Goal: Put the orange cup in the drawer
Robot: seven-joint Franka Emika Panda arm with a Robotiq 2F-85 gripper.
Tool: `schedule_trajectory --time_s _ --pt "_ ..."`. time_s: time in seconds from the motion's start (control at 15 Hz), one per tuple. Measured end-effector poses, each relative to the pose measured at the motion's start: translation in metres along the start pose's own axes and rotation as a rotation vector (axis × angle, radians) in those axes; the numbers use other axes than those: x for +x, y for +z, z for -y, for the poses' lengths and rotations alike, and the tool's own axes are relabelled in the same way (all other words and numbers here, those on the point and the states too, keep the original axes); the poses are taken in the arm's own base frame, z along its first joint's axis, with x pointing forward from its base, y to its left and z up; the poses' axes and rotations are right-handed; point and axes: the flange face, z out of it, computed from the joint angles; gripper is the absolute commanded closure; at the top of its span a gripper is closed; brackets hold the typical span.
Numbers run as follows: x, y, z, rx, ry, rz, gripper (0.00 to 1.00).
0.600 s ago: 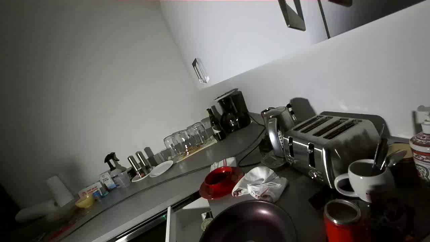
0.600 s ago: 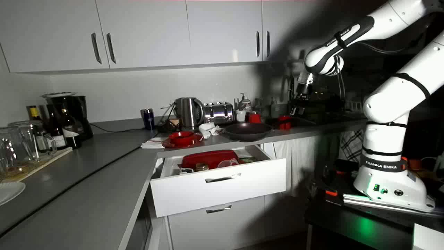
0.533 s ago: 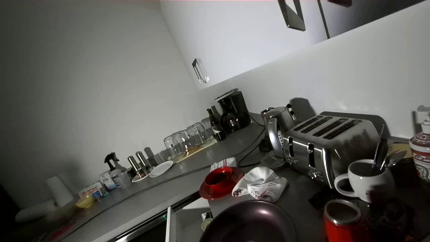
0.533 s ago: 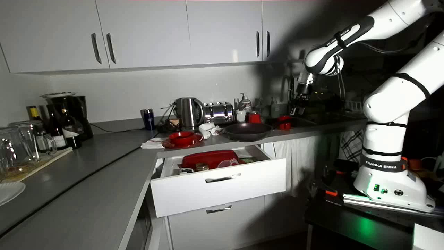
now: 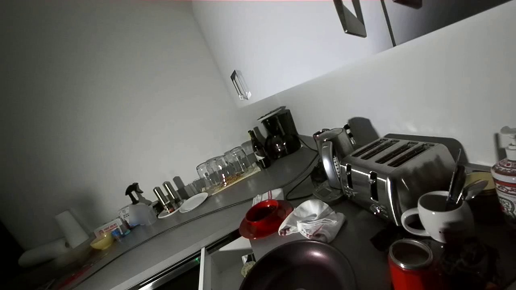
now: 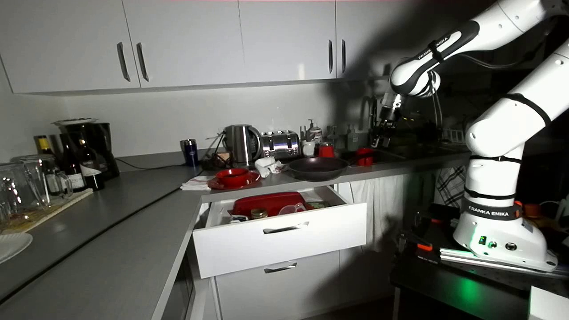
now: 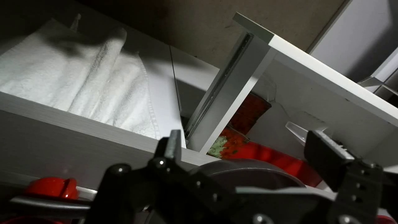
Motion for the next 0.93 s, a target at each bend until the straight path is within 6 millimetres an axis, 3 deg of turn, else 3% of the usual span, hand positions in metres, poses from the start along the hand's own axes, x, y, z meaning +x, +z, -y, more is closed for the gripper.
schedule_trajectory --time_s 0.27,0.47,0.73,0.93 --pt "0.001 0.001 0.002 0.003 -0.002 0.000 0.00" --pt "0.010 0.005 0.015 0.003 -0.030 -0.014 0.00" --pt "0.034 0.005 0.039 -0.030 -0.073 -0.083 0.00" --pt "0.060 -0.002 0.046 -0.061 -0.045 -0.145 0.00"
